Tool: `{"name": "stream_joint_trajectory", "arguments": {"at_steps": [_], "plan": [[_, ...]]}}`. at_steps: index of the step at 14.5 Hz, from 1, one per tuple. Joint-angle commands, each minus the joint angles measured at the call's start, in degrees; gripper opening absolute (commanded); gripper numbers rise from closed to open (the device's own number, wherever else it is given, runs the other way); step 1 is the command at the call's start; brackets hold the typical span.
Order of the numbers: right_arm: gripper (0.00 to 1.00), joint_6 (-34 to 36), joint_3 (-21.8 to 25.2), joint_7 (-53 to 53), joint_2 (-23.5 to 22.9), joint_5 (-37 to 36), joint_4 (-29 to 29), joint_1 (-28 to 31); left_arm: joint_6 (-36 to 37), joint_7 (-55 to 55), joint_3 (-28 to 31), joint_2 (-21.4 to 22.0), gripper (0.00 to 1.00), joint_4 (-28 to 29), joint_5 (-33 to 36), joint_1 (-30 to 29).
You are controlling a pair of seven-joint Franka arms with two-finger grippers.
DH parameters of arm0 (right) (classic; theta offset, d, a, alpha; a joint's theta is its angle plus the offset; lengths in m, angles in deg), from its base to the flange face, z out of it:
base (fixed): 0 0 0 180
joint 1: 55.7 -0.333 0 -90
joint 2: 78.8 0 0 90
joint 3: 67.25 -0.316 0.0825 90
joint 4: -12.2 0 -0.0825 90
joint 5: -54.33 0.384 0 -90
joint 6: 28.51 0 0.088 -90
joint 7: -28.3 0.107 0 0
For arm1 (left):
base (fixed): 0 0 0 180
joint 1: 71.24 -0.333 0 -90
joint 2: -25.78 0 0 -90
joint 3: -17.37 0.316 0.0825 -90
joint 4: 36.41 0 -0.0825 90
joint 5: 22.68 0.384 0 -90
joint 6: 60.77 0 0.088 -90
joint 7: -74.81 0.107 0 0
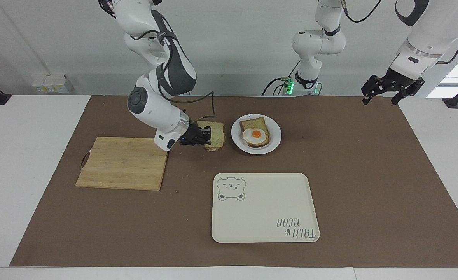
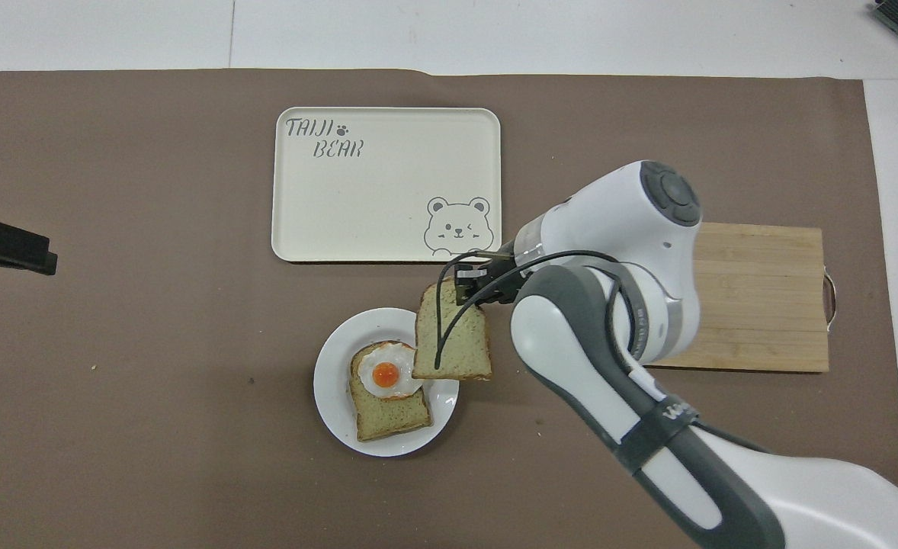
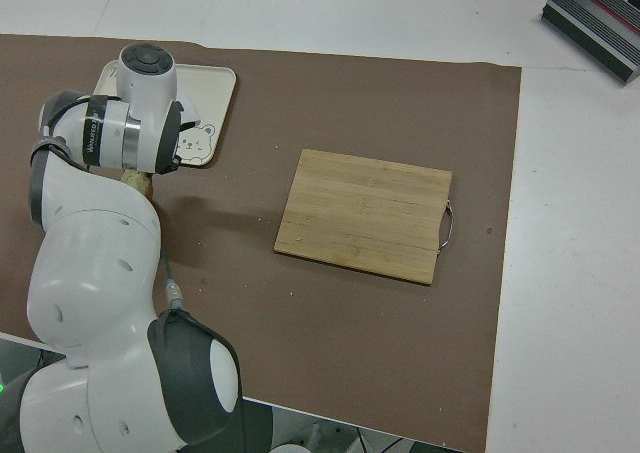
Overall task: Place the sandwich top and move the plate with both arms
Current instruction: 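Lower the bread onto the egg toast and open the right gripper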
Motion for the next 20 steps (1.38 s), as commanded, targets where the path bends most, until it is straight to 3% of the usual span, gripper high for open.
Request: {"name": "stream_joint_trajectory", "arguments": {"at_steps": [1, 6, 13, 20], "plan": [[0.0, -3.9, 0.0, 2.5, -1.8, 2.8, 0.0, -2.1, 0.6, -0.4, 0.3, 0.9, 1.0, 0.6, -0.8, 0.1], [0.0, -6.5, 0.0, -1.5, -2.6, 4.1, 0.7, -7.4, 0.6, -0.4, 0.3, 0.9, 1.0, 0.6, -0.8, 0.1], [0.0, -6.7, 0.0, -7.5, -2.0, 3.6, 3.8, -8.6, 0.6, -0.4, 0.3, 0.9, 1.0, 0.6, -0.8, 0.1], [0.0, -10.3, 0.0, -5.7, -2.3, 4.0, 5.1, -8.5, 0.6, -0.4, 0.3, 0.9, 1.0, 0.6, -0.8, 0.1]]}}
